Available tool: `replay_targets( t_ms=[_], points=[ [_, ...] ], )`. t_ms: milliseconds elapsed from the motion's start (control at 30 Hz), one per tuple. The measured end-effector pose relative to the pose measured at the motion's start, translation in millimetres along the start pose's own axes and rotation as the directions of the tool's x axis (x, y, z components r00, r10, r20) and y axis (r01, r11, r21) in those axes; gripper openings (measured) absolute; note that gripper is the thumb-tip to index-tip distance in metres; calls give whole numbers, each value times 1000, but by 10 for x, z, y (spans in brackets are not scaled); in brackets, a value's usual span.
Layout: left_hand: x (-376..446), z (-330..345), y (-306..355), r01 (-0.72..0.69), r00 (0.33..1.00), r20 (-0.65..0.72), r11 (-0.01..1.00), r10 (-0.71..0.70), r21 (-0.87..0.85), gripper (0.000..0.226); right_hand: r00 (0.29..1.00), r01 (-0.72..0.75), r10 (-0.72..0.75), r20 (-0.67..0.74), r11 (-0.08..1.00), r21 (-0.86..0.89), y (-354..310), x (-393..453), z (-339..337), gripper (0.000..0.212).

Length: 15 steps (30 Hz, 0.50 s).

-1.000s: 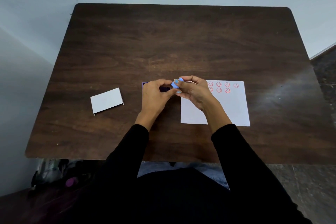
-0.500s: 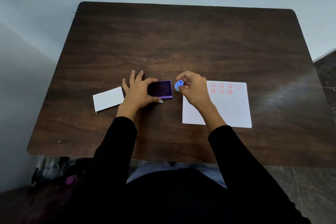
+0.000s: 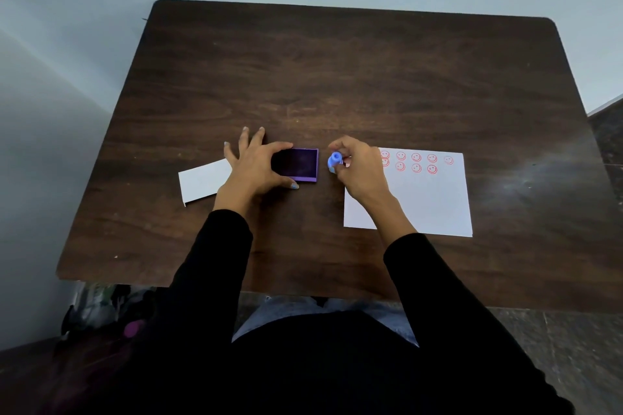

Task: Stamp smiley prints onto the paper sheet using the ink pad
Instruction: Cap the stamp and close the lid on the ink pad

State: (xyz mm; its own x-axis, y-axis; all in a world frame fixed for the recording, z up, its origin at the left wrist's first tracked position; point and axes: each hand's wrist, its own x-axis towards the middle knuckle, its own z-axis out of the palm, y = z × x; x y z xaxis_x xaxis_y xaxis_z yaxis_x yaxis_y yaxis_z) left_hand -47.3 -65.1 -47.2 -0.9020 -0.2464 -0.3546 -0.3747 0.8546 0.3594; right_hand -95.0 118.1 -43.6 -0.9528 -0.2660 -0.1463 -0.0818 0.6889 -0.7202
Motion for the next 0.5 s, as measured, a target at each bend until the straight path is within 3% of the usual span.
replay_targets(
  t_ms=[100, 200, 333, 500],
  points=[
    [-80, -62, -30, 51, 998, -19, 995, -53, -84, 101, 999, -2, 0, 37, 999, 49, -47, -15, -43, 48],
    [-207, -172, -131, 87, 974, -181, 961, -138, -262, 99, 998, 59, -56, -31, 992, 113, -159, -6, -115, 66],
    [-387, -348, -300, 126, 874, -336, 833, -350, -539, 80, 987, 113, -98, -128, 987, 114, -416, 21, -36, 58],
    [-601, -412, -480, 223, 794, -350, 775, -497, -592, 52, 971, 238, -238, -4, 971, -9, -777, -145, 412, 43]
  ],
)
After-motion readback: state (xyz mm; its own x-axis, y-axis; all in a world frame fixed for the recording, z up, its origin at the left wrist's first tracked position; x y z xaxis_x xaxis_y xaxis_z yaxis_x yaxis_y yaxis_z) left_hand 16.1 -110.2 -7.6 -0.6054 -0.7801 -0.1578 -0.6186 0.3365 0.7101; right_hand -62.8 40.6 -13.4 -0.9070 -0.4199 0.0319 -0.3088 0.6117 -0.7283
